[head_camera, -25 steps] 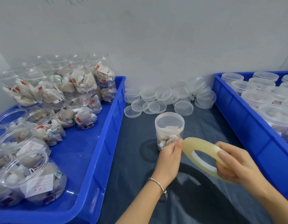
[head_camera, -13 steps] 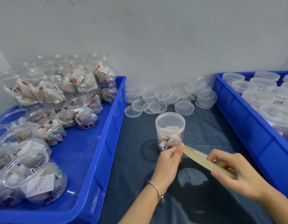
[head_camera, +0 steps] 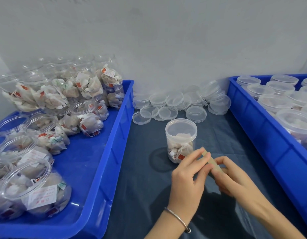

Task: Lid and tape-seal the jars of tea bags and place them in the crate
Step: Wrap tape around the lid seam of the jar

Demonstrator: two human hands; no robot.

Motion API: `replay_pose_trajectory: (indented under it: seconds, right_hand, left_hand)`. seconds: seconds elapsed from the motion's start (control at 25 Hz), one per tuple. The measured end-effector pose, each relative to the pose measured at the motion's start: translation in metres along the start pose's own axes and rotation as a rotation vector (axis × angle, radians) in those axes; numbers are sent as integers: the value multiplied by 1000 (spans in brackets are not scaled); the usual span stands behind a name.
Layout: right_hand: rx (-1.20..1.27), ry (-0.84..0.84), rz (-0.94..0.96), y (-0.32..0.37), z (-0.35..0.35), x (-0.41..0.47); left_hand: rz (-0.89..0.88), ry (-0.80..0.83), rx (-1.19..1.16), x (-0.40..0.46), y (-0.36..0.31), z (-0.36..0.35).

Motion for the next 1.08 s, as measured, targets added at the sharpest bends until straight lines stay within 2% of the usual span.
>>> replay_pose_trajectory:
  seconds: [0.12, 0.28, 0.48, 0.84, 1.08]
  right_hand:
    - [137, -64, -82, -6, -5, 3]
    - [166, -104, -177, -20, -8, 11]
    - [101, -101, -120, -15, -14, 5]
    - [14, -115, -103, -7, -17, 6]
    - [-47, -107, -110, -5, -20, 6]
  left_hand:
    - [-100, -39, 31, -4, -4, 2]
    - [-163, -35, 71, -5, -5, 2]
    - [63, -30, -81, -2, 0, 4]
    - [189, -11, -176, 1, 2, 5]
    - [14, -22, -34, 2, 2, 10]
Point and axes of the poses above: each hand's wrist, its own x-axis towards the middle knuckle, its own z-axis out of the back of the hand, y = z × x, the point moved 5 cm from there along x, towards the middle knuckle, and after that the axes turned 3 degrees about -x, right-handed, at the moved point
